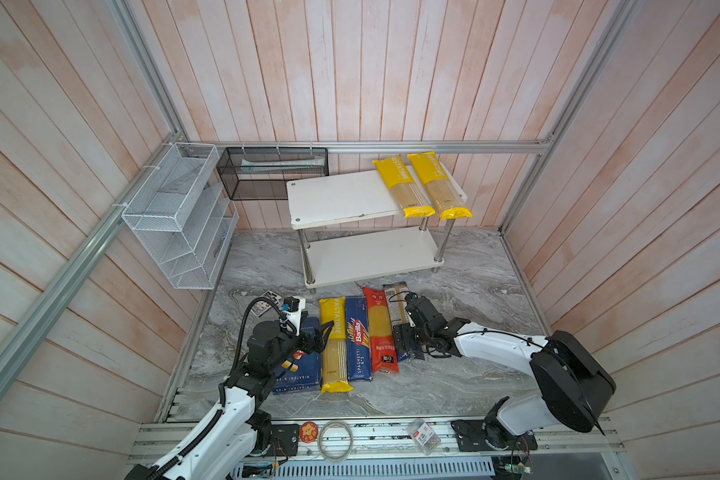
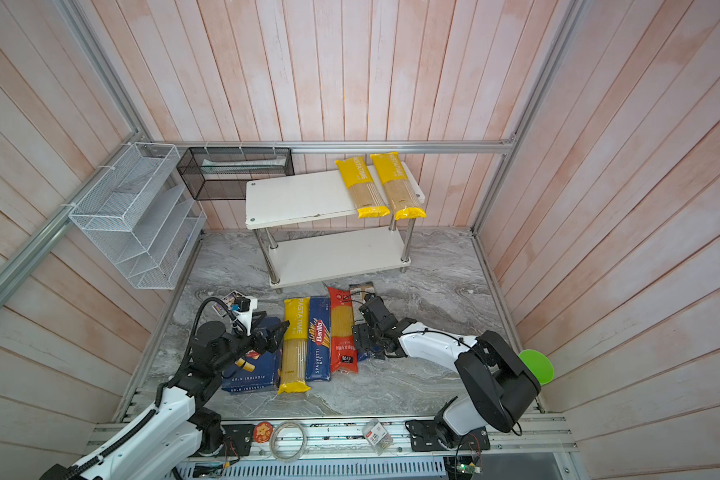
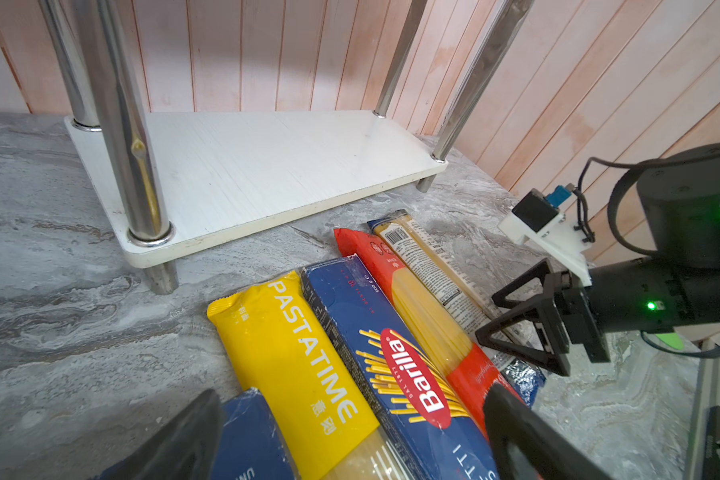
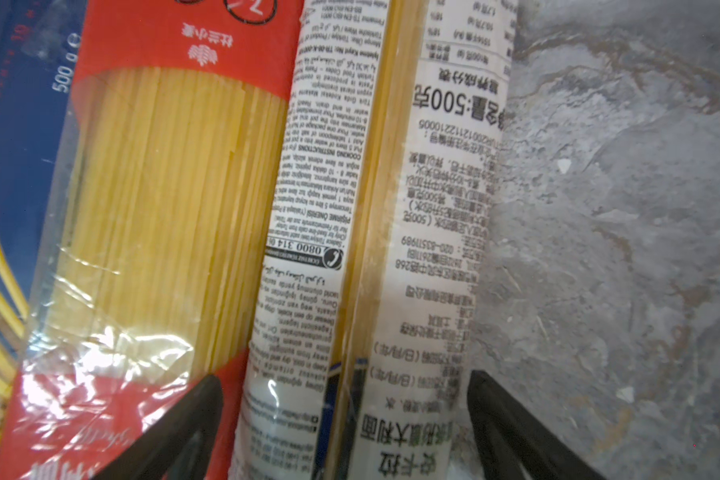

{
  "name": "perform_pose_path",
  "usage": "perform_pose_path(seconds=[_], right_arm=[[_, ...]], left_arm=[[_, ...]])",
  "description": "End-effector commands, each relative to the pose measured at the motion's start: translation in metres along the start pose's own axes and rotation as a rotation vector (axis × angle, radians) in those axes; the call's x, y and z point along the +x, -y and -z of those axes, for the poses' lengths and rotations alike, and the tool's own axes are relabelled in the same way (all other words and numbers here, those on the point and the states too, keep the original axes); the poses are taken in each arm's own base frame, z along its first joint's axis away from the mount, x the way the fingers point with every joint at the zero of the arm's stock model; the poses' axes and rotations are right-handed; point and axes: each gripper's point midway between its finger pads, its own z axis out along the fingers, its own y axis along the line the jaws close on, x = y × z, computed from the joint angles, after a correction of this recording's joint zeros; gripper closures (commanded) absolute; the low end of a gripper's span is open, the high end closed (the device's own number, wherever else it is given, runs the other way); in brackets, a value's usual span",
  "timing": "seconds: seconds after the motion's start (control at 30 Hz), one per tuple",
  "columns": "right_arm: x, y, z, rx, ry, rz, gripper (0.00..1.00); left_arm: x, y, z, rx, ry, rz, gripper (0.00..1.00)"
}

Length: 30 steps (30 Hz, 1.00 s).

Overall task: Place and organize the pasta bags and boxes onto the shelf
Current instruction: 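Move the right gripper down over the white-labelled spaghetti bag, then lower the right gripper and close it on the white-labelled spaghetti bag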

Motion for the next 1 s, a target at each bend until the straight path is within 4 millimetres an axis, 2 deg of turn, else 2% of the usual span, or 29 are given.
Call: perform_pose_path(seconds=[0.0, 0.1, 0.43, 0.63, 0.87, 0.97], right_arm=[[-0.009, 0.005, 0.0, 0.039, 0.02, 0.007, 0.07], [-0.006, 0.011, -0.001, 0.059, 0.011, 0.0, 0.07], [-0.001, 0.008, -0.007, 0.034, 0.002, -0.004, 0.07], [0.013, 0.023, -0.01, 0.107, -0.045, -0.005, 0.07], [0.02, 0.047, 0.001, 0.123, -0.052, -0.083, 0.07], [0.014, 0.036, 0.009, 0.044, -0.018, -0.067, 0.07]], left_arm=[[-0.011, 0.004, 0.001, 0.007, 0.01, -0.033, 0.0], [-0.013, 0.001, 0.002, -0.019, 0.0, -0.043, 0.0], [-0.01, -0.007, -0.003, -0.053, -0.013, -0.028, 0.0], [-0.011, -0.007, -0.003, -0.05, -0.013, -0.03, 0.0], [-0.011, -0.007, -0.002, -0.052, -0.011, -0.03, 0.0], [-0.01, -0.007, -0.003, -0.05, -0.012, -0.03, 0.0]])
